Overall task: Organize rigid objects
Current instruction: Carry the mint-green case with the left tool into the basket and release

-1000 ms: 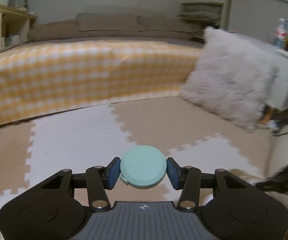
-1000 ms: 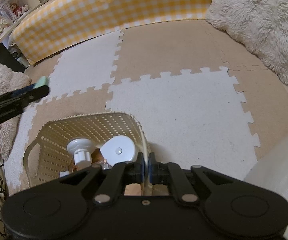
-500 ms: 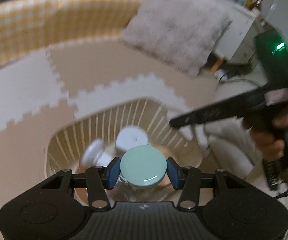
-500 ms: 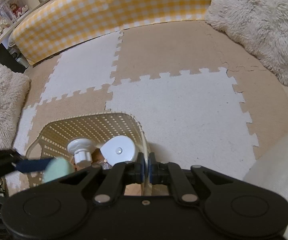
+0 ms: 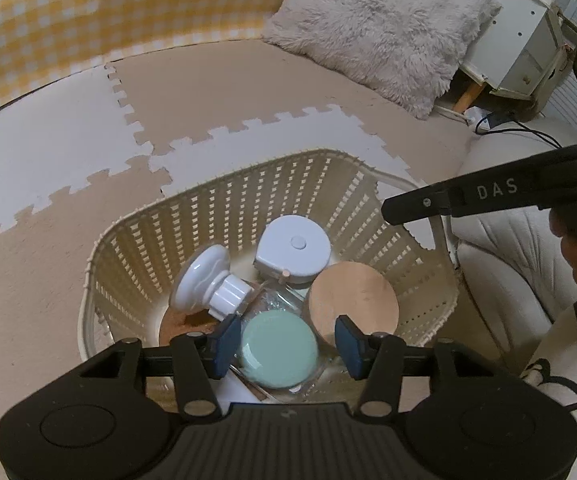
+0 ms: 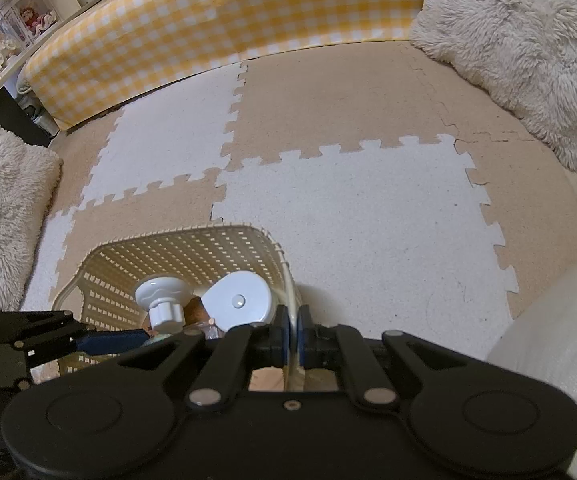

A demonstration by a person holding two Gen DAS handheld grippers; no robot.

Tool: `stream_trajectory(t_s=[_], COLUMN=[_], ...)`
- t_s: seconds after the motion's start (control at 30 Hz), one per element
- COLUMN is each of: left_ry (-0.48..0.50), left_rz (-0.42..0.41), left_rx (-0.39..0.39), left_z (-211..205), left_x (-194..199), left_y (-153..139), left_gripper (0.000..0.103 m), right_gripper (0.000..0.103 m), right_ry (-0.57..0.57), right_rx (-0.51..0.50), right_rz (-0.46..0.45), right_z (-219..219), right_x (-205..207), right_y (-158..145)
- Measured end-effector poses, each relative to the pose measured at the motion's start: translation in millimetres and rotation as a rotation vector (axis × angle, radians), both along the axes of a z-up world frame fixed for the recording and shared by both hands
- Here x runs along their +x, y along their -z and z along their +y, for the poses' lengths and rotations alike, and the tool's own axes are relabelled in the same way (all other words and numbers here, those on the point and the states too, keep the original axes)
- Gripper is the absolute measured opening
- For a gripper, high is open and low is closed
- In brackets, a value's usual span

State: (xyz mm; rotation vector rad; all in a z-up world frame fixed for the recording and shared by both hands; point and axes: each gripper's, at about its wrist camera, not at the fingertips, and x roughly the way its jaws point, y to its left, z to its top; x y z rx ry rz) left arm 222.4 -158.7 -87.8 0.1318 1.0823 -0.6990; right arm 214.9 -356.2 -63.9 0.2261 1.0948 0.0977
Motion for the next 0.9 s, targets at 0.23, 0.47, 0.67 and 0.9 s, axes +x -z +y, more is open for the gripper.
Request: stream_trajectory(t_s=[0.23,0.47,0.67,0.9], left_ry=[0.015,-0.014,-0.041,-0.115], left_rz=[0.002,-0.006,-0.023,-0.067], left_rx=[0.001,-0.006,-0.024,-0.046], left_z=[-3,-1,7,23], left_x=[-4,-6,-14,-29], left_y=[-3,-16,-35,-59], left_gripper=[0.067,0.076,0.088,0.102], right_gripper=[0.005,0.005,0.005,0.005], right_ry=[0.0,-0.001,-0.002,-0.004], right_rx=[0.0,-0.001,-0.005,-0.02], right_rz=[0.0,0.002,0.005,0.004], right_z=[0,0,1,4], right_x=[0,0,1,1], right_y=[0,0,0,0])
